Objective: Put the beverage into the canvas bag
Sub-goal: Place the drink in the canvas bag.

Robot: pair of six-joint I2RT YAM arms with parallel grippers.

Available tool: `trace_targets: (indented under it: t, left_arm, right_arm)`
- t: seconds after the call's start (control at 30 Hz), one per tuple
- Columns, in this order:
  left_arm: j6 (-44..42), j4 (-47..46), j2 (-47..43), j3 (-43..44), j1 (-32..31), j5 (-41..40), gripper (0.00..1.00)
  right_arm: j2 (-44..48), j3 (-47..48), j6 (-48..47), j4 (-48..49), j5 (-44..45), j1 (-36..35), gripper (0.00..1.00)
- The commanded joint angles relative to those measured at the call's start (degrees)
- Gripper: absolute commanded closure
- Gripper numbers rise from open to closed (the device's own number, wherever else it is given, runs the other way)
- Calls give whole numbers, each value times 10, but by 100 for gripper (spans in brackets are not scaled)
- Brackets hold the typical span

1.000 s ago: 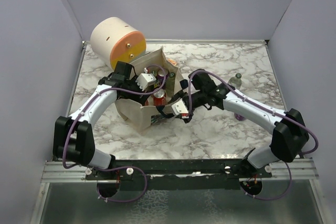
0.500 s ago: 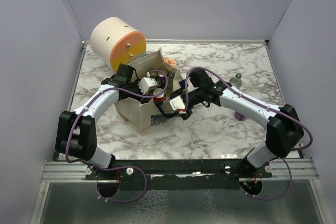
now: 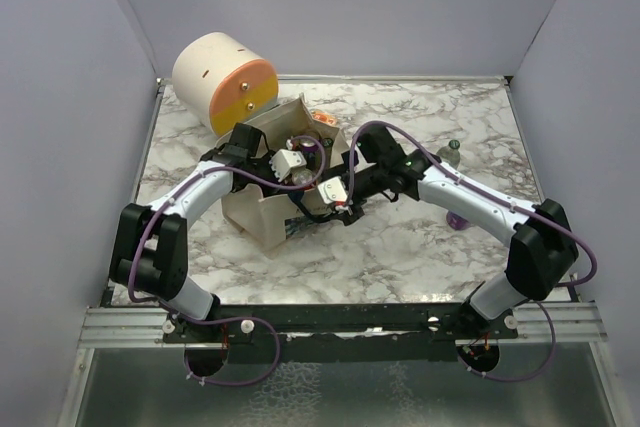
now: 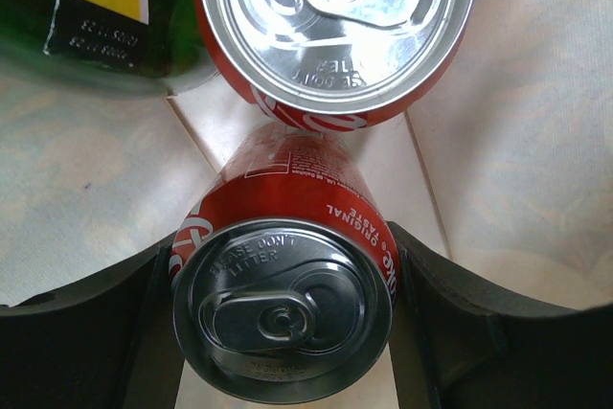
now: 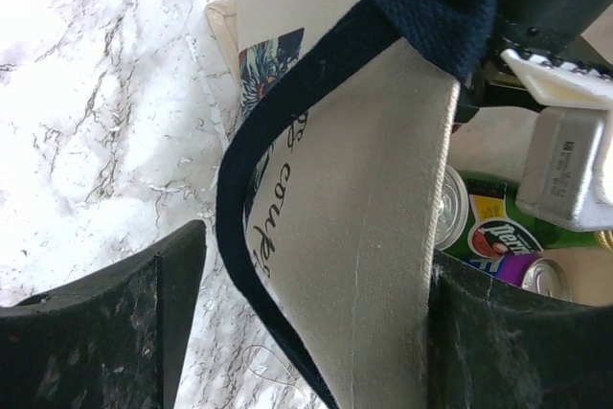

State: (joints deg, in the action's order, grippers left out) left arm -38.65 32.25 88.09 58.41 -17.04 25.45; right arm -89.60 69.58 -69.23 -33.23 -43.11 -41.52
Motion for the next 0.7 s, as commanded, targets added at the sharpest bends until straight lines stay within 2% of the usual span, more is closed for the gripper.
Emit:
trace_targets:
  t: [0.0, 0.33, 0.67]
  left_arm:
    - [-6, -21, 8, -24, -10, 24, 98]
    - [-1, 20, -47, 17, -11, 46, 100]
    - [-43, 98, -106, 76, -11, 45, 100]
  right_arm:
    - [1, 22, 29, -8, 18, 1, 28]
    - [27, 6, 46, 11, 33, 1, 28]
    - [46, -12, 59, 26, 43, 0, 27]
